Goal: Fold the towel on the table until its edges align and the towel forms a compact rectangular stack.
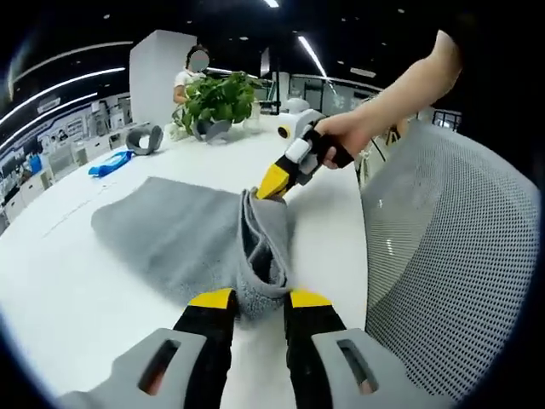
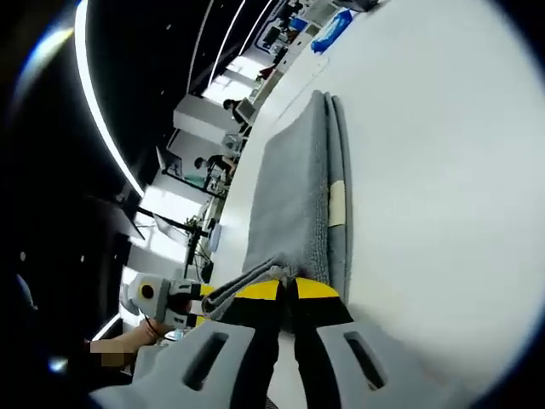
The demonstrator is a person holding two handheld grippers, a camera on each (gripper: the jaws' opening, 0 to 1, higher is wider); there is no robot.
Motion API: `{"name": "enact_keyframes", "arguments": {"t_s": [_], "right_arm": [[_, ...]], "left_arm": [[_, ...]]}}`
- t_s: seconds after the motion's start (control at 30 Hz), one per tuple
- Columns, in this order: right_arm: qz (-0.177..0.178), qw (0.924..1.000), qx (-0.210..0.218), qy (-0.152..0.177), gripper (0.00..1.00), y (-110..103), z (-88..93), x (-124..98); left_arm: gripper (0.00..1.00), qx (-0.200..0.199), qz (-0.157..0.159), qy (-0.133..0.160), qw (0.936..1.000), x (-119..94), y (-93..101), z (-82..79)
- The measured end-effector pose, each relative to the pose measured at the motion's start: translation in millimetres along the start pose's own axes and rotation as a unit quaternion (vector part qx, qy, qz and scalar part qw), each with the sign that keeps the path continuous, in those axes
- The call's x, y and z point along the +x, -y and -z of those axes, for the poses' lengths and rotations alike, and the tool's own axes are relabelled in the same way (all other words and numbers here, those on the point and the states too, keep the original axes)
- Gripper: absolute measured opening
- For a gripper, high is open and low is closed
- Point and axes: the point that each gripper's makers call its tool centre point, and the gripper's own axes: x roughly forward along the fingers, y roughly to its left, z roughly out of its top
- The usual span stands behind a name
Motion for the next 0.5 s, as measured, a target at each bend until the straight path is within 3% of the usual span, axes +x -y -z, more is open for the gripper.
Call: {"name": "enact_keyframes", "arguments": {"t_s": [0.2,0.33,0.43,0.5], "right_arm": [[-0.024,0.9996,-0.016,-0.008,0.02,-9,0.7,-10],[-0.047,0.9957,-0.075,-0.028,0.02,-20,7.4,-22],[-0.074,0.9865,-0.142,-0.033,0.02,-37,10.5,-34],[-0.095,0.9825,-0.158,-0.027,0.02,-50,9.8,-41]], "left_arm": [[0.09,-0.047,0.015,0.023,0.9985,-4,0.3,-8.1],[0.08,-0.068,0.023,0.035,0.9968,-10,2.0,-11.5],[0.08,-0.088,0.026,0.052,0.9944,-16,1.8,-19.2],[0.07,-0.109,0.032,0.060,0.9917,-19,2.1,-23.1]]}}
